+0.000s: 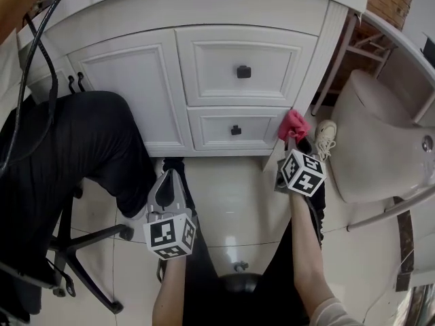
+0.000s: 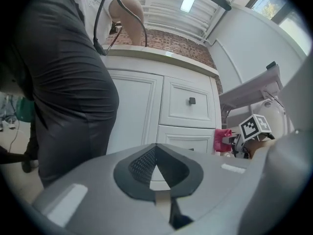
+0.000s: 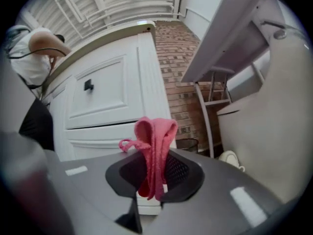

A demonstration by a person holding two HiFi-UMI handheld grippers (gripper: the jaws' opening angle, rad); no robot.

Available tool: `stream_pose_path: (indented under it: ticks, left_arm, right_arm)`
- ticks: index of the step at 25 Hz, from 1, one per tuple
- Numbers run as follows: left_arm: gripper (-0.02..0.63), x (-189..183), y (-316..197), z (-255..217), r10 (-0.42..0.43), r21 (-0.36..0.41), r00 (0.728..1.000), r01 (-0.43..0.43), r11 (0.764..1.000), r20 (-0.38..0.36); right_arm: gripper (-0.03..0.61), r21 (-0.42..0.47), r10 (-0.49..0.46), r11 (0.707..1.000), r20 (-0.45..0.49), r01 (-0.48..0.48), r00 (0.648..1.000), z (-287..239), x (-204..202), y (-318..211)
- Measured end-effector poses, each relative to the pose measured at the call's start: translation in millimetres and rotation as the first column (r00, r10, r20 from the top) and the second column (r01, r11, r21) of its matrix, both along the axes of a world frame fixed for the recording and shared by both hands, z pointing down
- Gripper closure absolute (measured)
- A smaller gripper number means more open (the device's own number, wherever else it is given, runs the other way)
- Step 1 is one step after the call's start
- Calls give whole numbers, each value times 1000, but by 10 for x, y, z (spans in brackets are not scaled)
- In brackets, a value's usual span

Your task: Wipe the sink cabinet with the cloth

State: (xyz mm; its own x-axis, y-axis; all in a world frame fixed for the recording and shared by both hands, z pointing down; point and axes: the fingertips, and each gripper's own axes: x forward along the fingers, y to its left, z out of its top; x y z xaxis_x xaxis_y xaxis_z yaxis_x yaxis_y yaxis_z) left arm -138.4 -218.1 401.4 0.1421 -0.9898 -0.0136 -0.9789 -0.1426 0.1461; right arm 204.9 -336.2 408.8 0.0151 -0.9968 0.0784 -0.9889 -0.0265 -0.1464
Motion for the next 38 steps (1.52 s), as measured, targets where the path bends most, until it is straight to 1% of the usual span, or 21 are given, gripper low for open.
stream_pose_path:
  ticks: [2,3,5,7,9,10,11,12,15,20,21,23,25,27,28,31,32,33,35,36,38]
  left_arm:
    - [600,-25,3,29,-11,-4,1000,11,1000,-6]
    - [600,-41,3,30,-17,-3,1000,17,1000,-10]
    - [600,-77,13,5,-24,6,1000,24,1000,-12]
    - [600,-135,39,-30,-28,15,1000,28,999,-7]
    - [600,-229,64,-50,-35,17,999,35,999,-9]
    - [600,-277,70,-52,-37,17,999,37,999,-11]
    - [600,-319,74,-42,-35,13,999,35,999,-9]
    - [600,-354,79,-17,-33,7,999,33,999,-4]
    - [600,-441,66,101,-44,-22,999,44,999,-2]
    - [600,-377,-12,180,-39,-38,999,39,999,-17]
    - [600,-345,-22,170,-33,-36,999,33,999,-17]
    - [600,-284,-38,148,-22,-30,1000,22,999,-13]
    - [600,-236,-54,134,-15,-28,1000,15,1000,-9]
    - [600,-197,-42,131,-13,-29,1000,13,999,-10]
    - [600,-177,-28,128,-11,-30,1000,11,1000,-8]
    - [600,-126,-10,113,-6,-28,1000,6,1000,-1]
    - [600,-108,-5,119,-4,-31,1000,4,999,-2]
    - [600,-88,-1,121,0,-35,1000,0,999,0]
    - [600,-62,-13,91,12,-31,1000,-11,999,19]
    - [600,-63,-27,69,15,-26,999,-14,1000,29]
    - [600,-88,-48,52,11,-21,999,-11,1000,34]
  right_arm:
    - [517,33,-104,994,-6,104,995,-10,-501,99]
    - [517,45,-169,985,-3,169,986,8,-822,134]
    - [517,36,-296,954,1,296,955,132,-1497,168]
    - [517,-14,-410,912,-3,409,912,359,-2121,163]
    - [517,-78,-499,865,-21,496,866,614,-2618,119]
    - [517,-107,-531,844,-31,525,847,727,-2800,77]
    - [517,-130,-550,831,-36,541,835,816,-2916,25]
    - [517,-141,-552,828,-36,543,833,870,-2955,-34]
    - [517,-132,-502,859,-26,494,865,874,-2731,-246]
    - [517,-153,-433,893,-40,423,900,946,-2036,-358]
    - [517,-155,-425,898,-59,412,903,955,-1907,-352]
    - [512,-162,-428,899,-114,408,897,942,-1742,-343]
    - [510,-179,-456,885,-152,430,877,946,-1701,-359]
    - [512,-201,-502,860,-159,469,850,971,-1723,-372]
    - [512,-219,-532,841,-167,495,830,995,-1744,-365]
    - [517,-326,-643,756,-208,567,737,1162,-1830,-293]
    - [517,-345,-646,753,-224,560,730,1213,-1806,-274]
    - [517,-335,-618,774,-214,538,756,1232,-1735,-271]
    - [517,-263,-510,843,-113,469,853,1218,-1514,-296]
    - [517,-231,-454,873,-65,429,889,1220,-1394,-314]
    - [517,-197,-371,911,-11,362,929,1240,-1163,-326]
